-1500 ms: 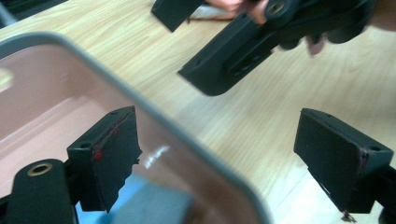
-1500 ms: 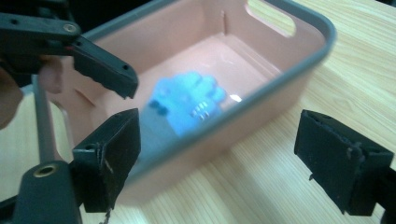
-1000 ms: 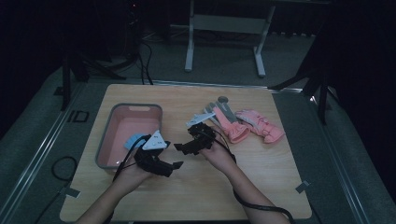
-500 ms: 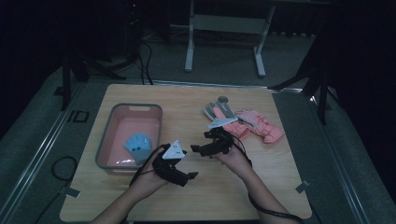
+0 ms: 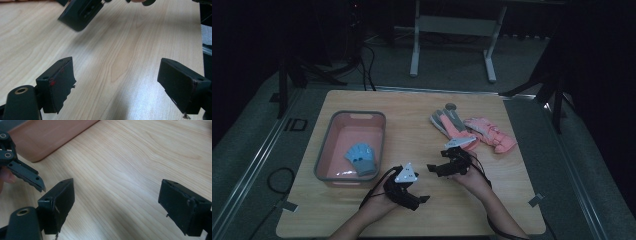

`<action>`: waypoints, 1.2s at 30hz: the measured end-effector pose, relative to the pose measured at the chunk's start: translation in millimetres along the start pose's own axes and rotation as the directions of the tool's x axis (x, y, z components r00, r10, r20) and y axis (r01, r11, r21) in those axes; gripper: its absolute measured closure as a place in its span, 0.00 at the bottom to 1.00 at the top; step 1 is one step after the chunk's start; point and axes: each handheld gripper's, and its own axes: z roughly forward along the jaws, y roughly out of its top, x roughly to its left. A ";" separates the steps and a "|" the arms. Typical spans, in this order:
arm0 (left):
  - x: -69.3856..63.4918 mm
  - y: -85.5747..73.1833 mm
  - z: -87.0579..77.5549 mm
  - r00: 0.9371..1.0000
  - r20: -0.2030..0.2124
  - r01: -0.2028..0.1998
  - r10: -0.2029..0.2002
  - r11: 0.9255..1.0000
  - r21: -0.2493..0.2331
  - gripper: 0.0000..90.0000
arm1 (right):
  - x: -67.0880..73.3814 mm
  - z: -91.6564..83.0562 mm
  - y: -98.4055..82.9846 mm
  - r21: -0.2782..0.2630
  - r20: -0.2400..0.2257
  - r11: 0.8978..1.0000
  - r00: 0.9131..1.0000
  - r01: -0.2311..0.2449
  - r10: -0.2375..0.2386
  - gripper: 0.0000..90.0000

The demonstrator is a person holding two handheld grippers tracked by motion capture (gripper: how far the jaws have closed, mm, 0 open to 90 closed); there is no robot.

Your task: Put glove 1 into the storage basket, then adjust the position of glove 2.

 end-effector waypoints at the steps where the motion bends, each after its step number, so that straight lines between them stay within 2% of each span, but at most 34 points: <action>1: -0.5 -2.0 0.8 1.000 -0.006 0.000 0.000 1.000 -0.002 0.16 | -1.3 -0.9 -2.7 -0.004 0.000 1.000 1.000 -0.006 0.006 0.15; 3: -1.0 -5.3 2.6 1.000 -0.006 0.005 -0.005 1.000 0.003 0.16 | -3.7 -2.8 -8.2 -0.012 0.008 1.000 1.000 -0.002 0.002 0.15; 5: -0.9 -8.6 4.6 1.000 0.002 0.009 -0.009 1.000 0.011 0.16 | -6.2 -5.2 -12.7 -0.012 -0.005 1.000 1.000 -0.007 0.007 0.15; 7: -0.7 -11.9 6.1 1.000 0.009 0.023 -0.023 1.000 0.011 0.16 | -8.5 -7.9 -15.9 -0.008 0.015 1.000 1.000 -0.008 0.008 0.17; 11: -2.3 -15.0 7.0 1.000 -0.001 0.015 -0.015 1.000 0.009 0.16 | -15.5 -19.5 -18.6 -0.040 0.031 0.999 1.000 -0.006 0.007 0.27; 13: -3.4 -15.3 7.0 1.000 -0.011 0.012 -0.013 1.000 -0.002 0.16 | -19.0 -25.0 -18.7 -0.051 0.054 0.999 0.999 0.006 -0.003 0.34; 15: -3.6 -16.0 7.2 1.000 -0.013 0.015 -0.015 1.000 -0.004 0.16 | -25.1 -31.0 -18.0 -0.067 0.056 0.998 0.998 -0.009 0.013 0.37; 17: -4.8 -17.1 7.4 1.000 -0.018 0.017 -0.017 1.000 -0.008 0.16 | -30.7 -36.7 -16.5 -0.063 0.083 0.998 0.997 0.008 -0.003 0.48; 18: -4.9 -17.6 7.3 1.000 -0.020 0.016 -0.016 1.000 -0.003 0.16 | -33.7 -39.2 -15.3 -0.064 0.103 0.998 0.995 0.013 -0.007 0.48; 20: -5.5 -18.5 7.5 1.000 -0.026 0.013 -0.013 1.000 -0.005 0.16 | -41.3 -43.8 -11.9 -0.061 0.119 0.998 0.993 0.015 -0.008 0.60; 23: -6.5 -17.6 6.0 0.999 -0.036 -0.002 0.002 1.000 -0.001 0.16 | -55.6 -47.7 -3.3 -0.040 0.159 0.999 0.987 0.030 -0.023 0.65; 25: -6.0 -17.3 3.7 1.000 -0.028 0.007 -0.008 1.000 -0.017 0.16 | -63.9 -48.8 2.0 -0.038 0.193 0.999 0.981 0.033 -0.025 0.66; 30: -5.5 -19.2 3.5 0.999 -0.032 0.009 -0.010 1.000 -0.016 0.16 | -90.2 -44.4 17.4 -0.041 0.218 0.999 0.976 0.015 -0.005 0.71; 34: -6.6 -20.7 3.9 1.000 -0.027 0.012 -0.013 1.000 -0.017 0.16 | -111.9 -34.1 30.1 -0.043 0.234 0.999 0.972 -0.019 0.028 0.73; 36: -6.8 -21.2 4.0 0.999 -0.039 0.001 -0.001 1.000 -0.009 0.16 | -120.9 -28.8 36.0 -0.050 0.240 0.998 0.970 -0.030 0.042 0.75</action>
